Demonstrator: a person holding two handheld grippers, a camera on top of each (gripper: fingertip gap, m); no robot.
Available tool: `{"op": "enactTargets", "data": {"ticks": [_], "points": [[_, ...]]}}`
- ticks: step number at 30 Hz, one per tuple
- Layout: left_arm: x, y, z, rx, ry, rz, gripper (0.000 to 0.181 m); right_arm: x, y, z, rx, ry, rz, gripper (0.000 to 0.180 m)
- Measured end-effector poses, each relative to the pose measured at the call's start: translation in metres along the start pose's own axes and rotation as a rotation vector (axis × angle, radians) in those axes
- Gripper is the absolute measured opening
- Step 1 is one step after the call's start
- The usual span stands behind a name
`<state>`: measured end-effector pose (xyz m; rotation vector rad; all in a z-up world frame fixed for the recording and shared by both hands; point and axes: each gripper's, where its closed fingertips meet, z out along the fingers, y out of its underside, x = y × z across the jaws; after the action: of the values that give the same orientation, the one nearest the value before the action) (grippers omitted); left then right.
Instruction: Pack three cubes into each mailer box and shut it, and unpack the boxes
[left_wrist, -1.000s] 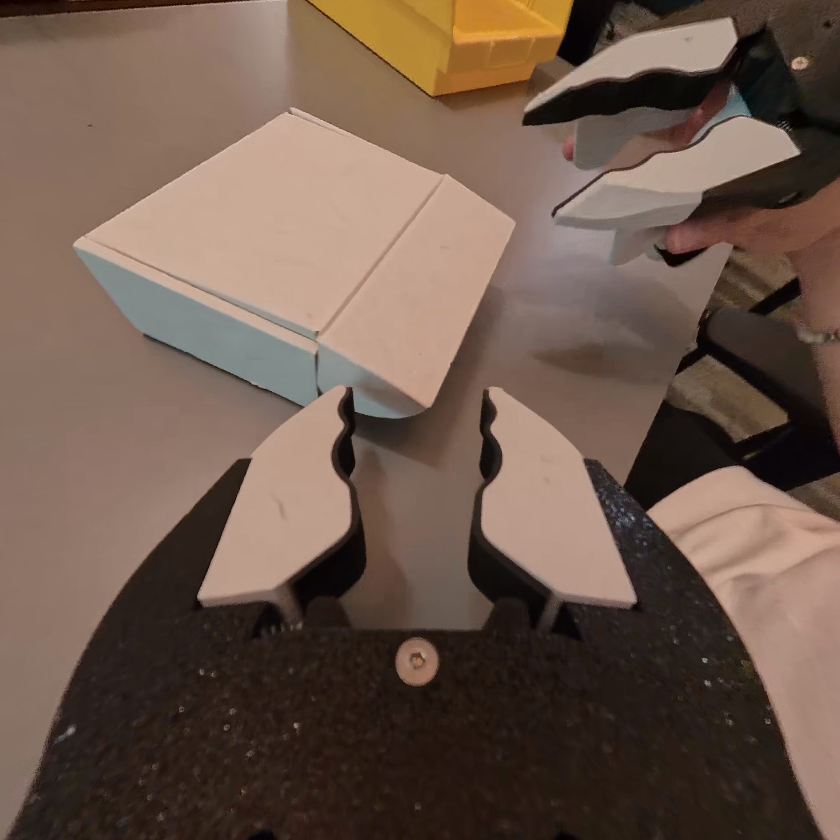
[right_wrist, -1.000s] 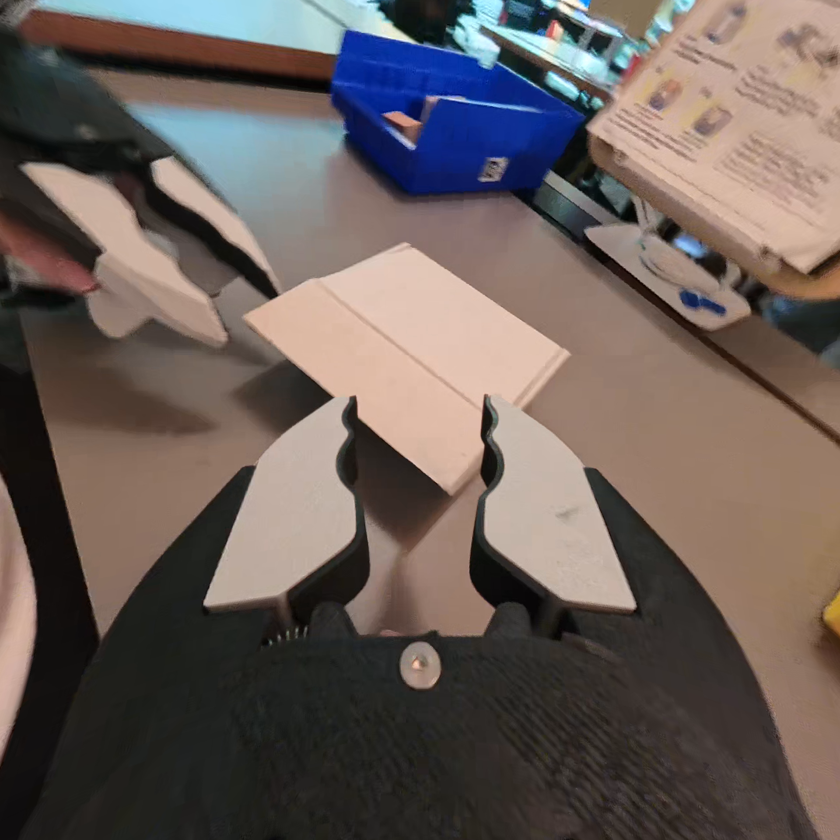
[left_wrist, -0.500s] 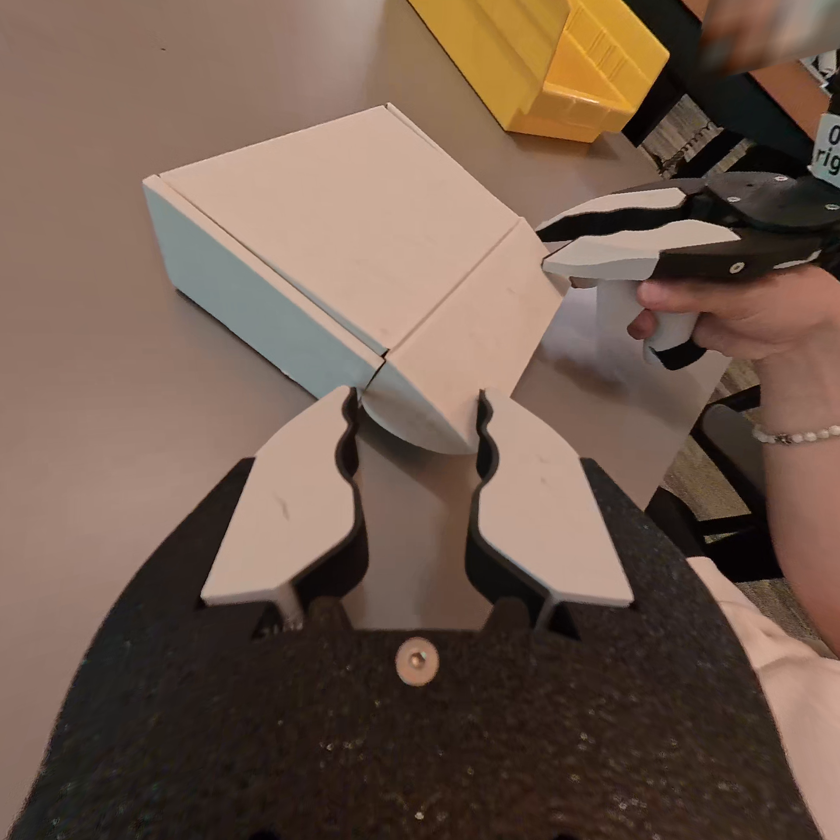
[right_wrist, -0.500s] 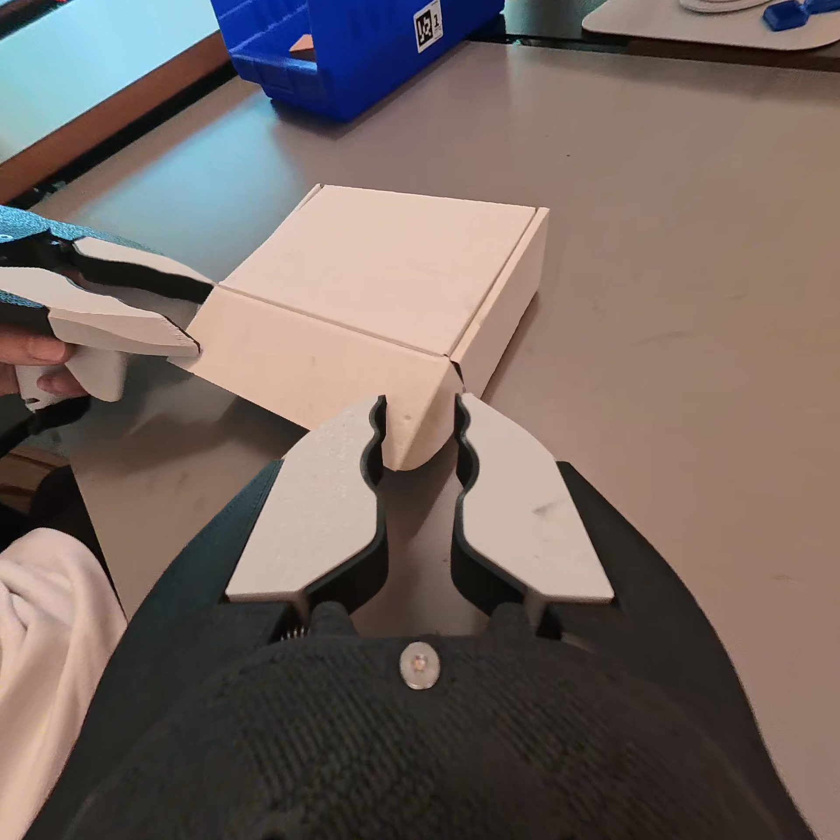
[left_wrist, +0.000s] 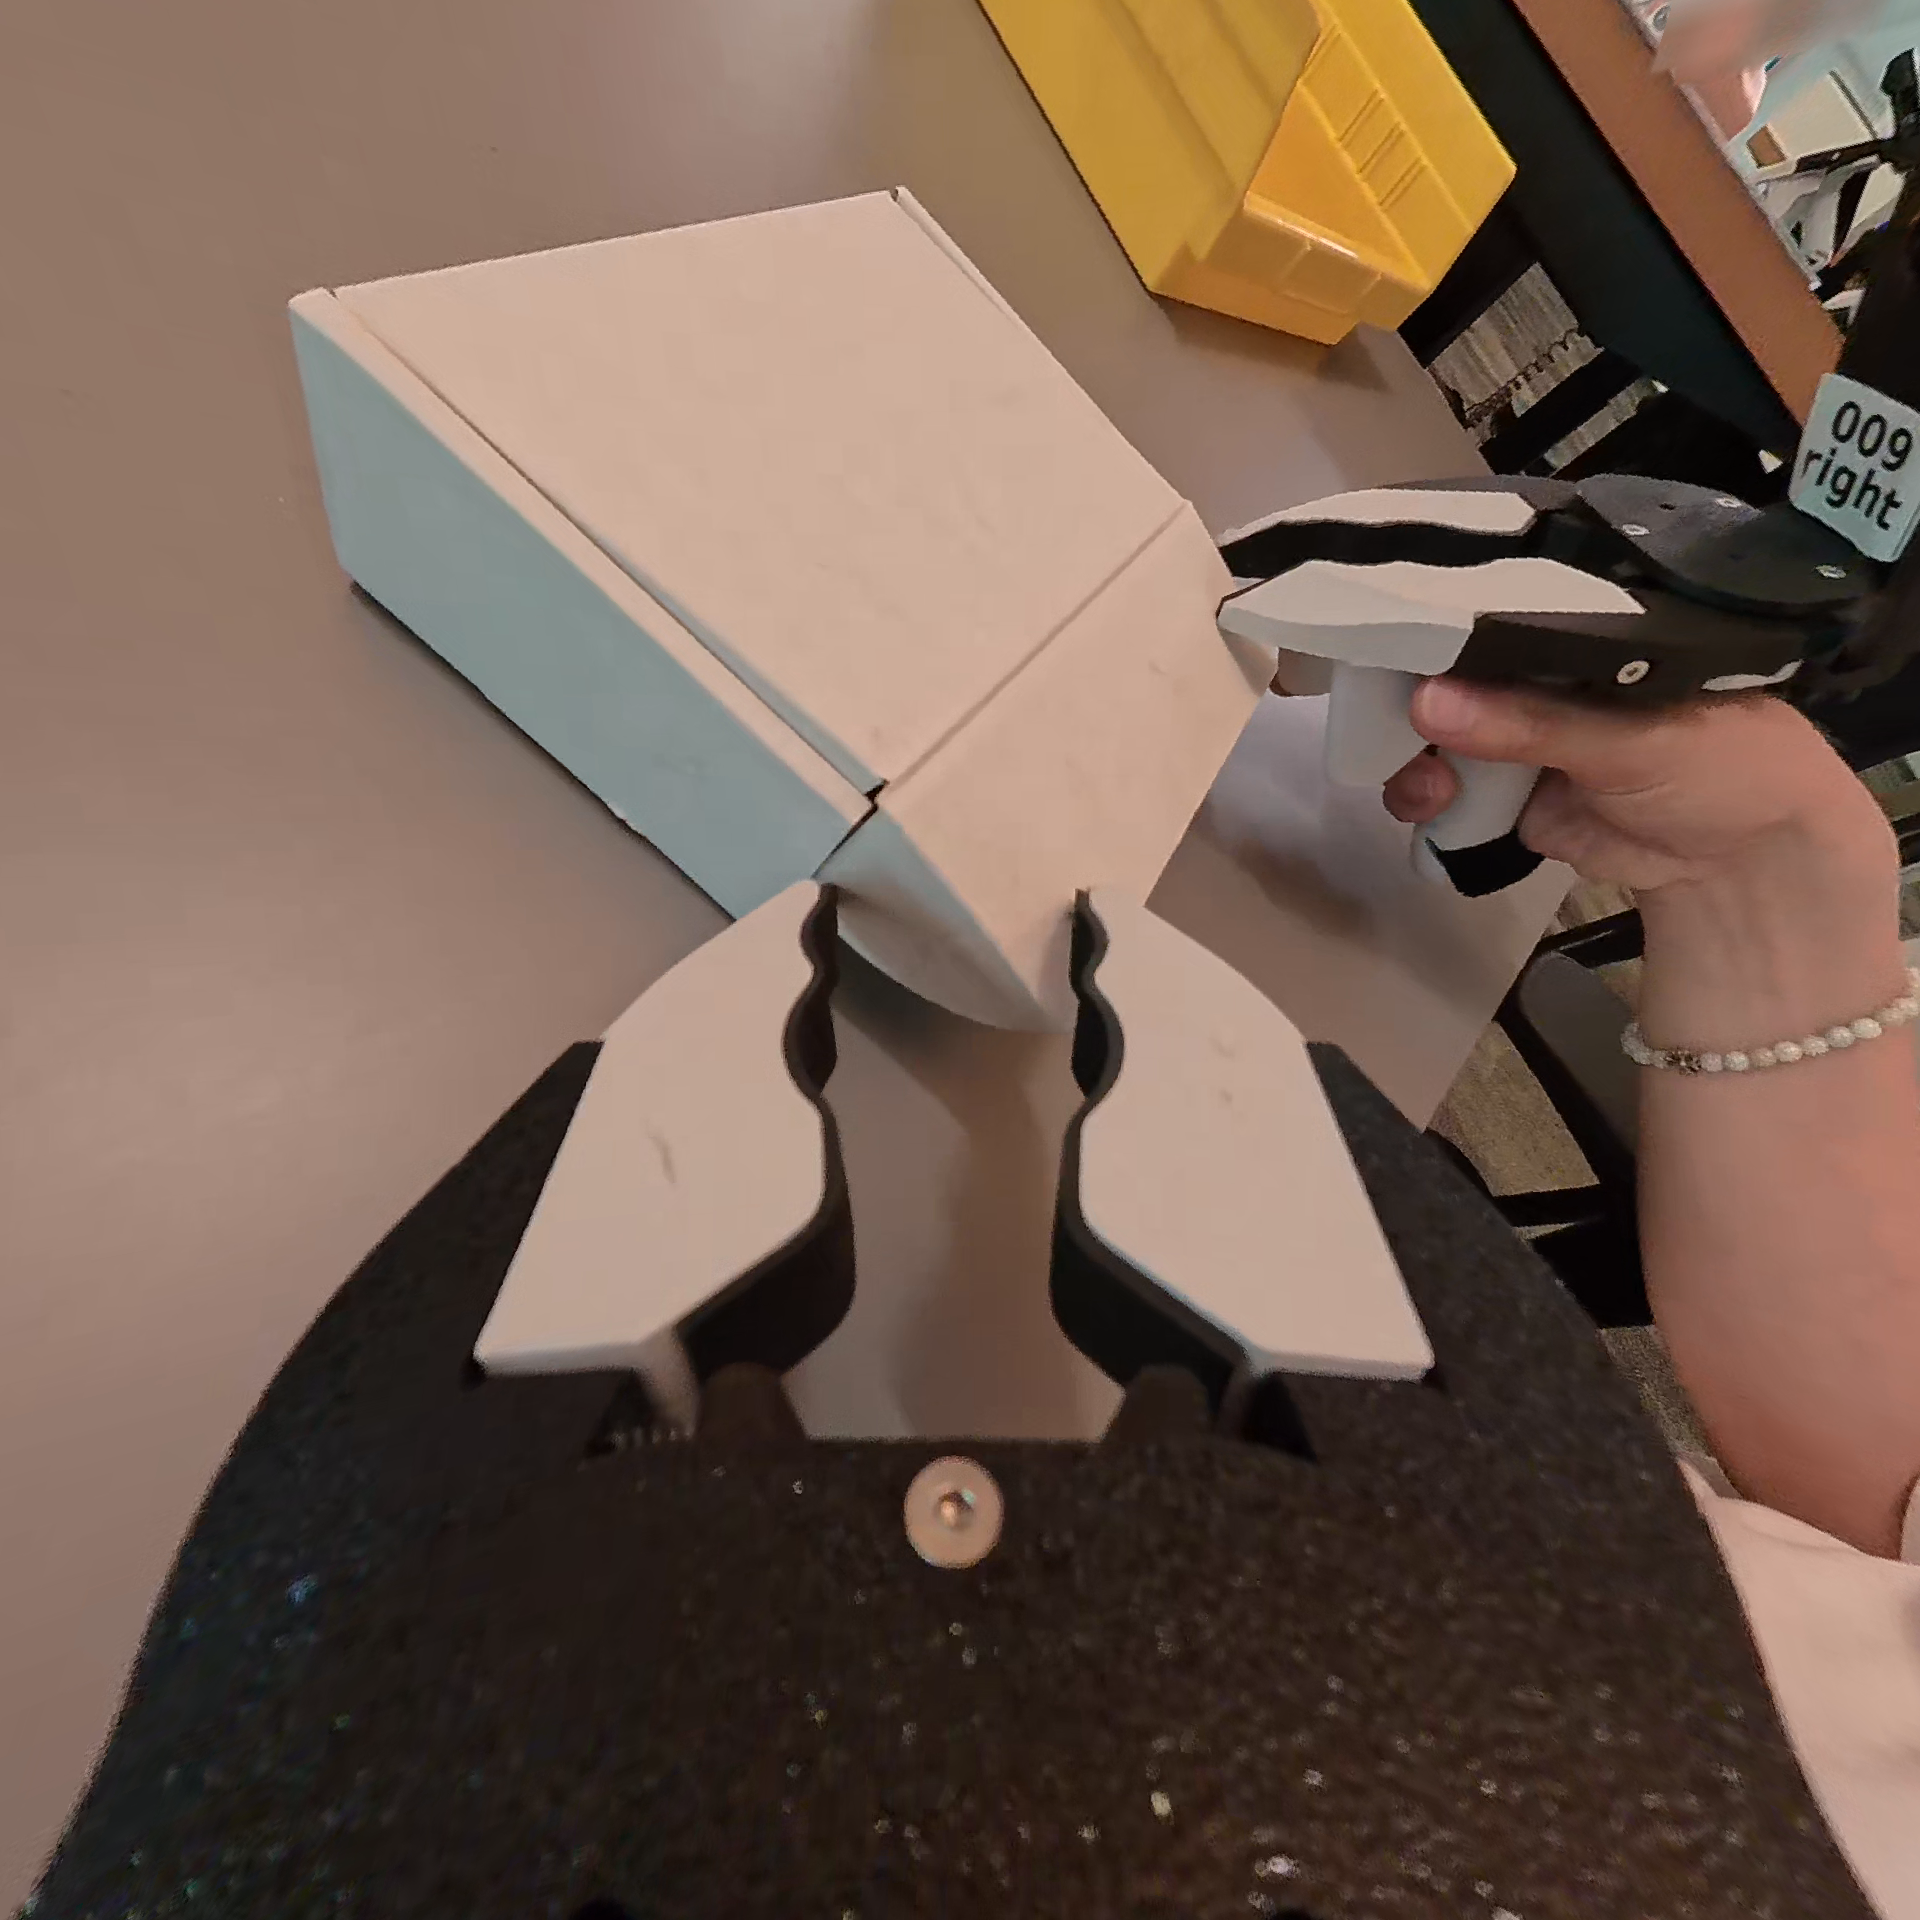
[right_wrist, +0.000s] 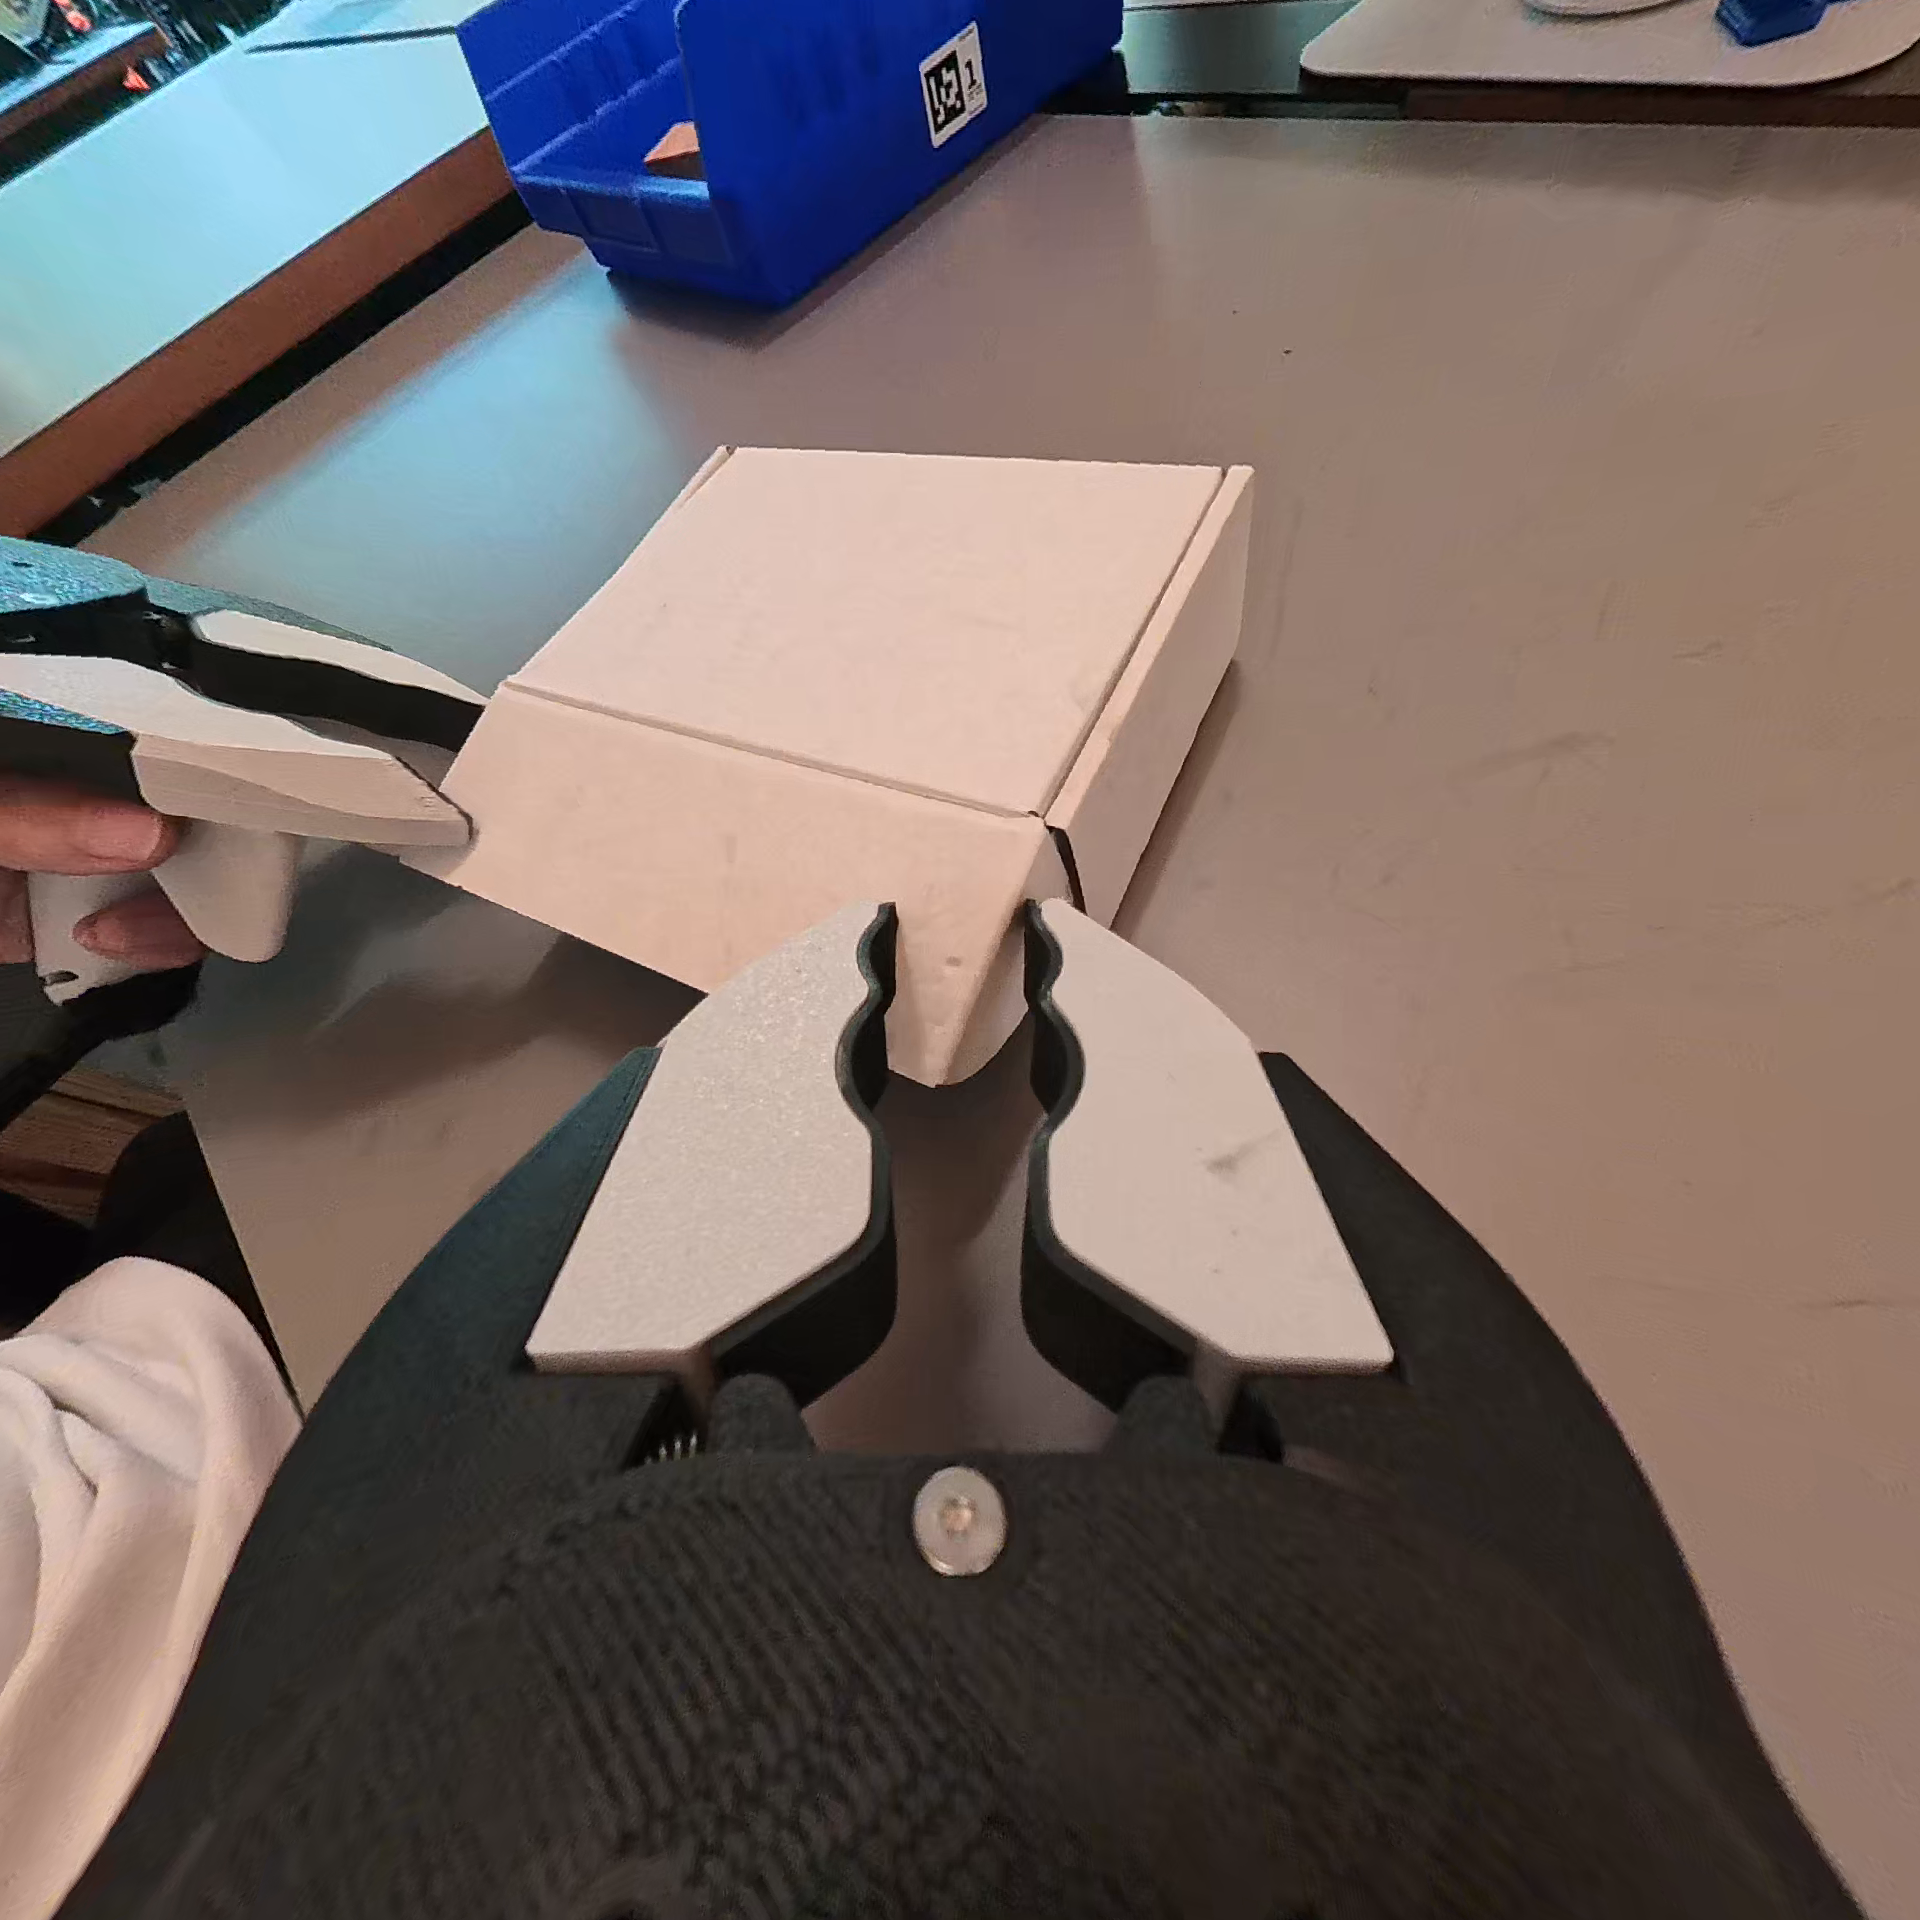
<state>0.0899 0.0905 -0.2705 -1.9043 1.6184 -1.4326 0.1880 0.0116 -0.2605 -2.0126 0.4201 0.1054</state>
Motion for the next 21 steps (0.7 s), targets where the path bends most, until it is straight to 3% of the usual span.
{"op": "enactTargets", "data": {"ticks": [6, 15, 21], "points": [[-0.004, -0.003, 0.000, 0.035, 0.021, -0.048, 0.041, 0.001, -0.001, 0.001, 0.028, -0.041, 0.075, 0.021], [-0.008, -0.004, 0.002, 0.026, 0.013, 0.043, 0.044, 0.003, 0.000, -0.002, -0.001, -0.079, 0.034, 0.024], [-0.017, -0.008, -0.002, 0.021, -0.036, 0.131, 0.054, 0.012, 0.002, 0.004, -0.049, -0.094, -0.151, 0.055]]}}
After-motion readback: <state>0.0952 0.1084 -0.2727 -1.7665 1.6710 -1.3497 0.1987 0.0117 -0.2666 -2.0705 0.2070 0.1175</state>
